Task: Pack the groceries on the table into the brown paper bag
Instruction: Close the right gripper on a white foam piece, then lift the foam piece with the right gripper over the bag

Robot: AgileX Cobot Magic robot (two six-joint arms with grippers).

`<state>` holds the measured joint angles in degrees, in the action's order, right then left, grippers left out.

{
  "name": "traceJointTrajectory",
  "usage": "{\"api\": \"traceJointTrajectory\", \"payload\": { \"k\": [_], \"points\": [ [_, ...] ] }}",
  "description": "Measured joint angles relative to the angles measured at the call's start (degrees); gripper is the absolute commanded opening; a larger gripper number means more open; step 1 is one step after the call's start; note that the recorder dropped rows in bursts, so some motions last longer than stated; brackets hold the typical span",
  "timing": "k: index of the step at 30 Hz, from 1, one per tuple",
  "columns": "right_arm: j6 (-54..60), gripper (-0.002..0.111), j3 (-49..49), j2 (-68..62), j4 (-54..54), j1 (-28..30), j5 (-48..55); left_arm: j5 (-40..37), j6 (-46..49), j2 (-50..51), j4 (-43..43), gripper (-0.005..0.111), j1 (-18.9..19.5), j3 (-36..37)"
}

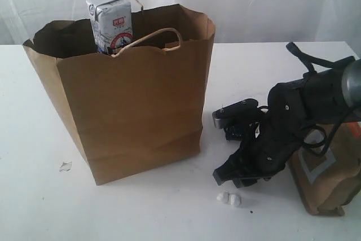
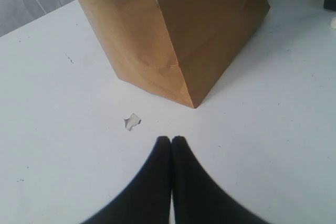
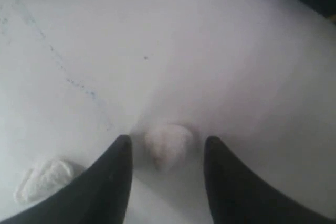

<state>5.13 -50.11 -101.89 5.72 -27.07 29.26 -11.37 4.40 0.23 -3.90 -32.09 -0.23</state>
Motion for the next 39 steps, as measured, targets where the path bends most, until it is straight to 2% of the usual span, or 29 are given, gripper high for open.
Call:
{"api": "traceJointTrajectory", "payload": {
  "k": [4,11,14,22,39],
  "points": [
    [0.40,0.039,-0.21,-0.60,0.00,0.06,-0.50,0.00,0.00,0.00,0.00,0.000,0.00,0.00],
    [1.70,0.010,-0.21,-0.72,0.48,0.14,-1.21,0.00,0.00,0.00,0.00,0.000,0.00,0.00],
    [2.66,0.002,-0.21,-0.72,1.51,0.14,-1.21,0.00,0.00,0.00,0.00,0.000,0.00,0.00],
    [3.40,0.000,-0.10,1.94,2.13,0.14,0.13,0.00,0.00,0.00,0.00,0.000,0.00,0.00],
    [4.40,0.000,-1.19,27.29,2.13,0.14,0.71,0.00,0.00,0.00,0.00,0.000,0.00,0.00]
  ]
}}
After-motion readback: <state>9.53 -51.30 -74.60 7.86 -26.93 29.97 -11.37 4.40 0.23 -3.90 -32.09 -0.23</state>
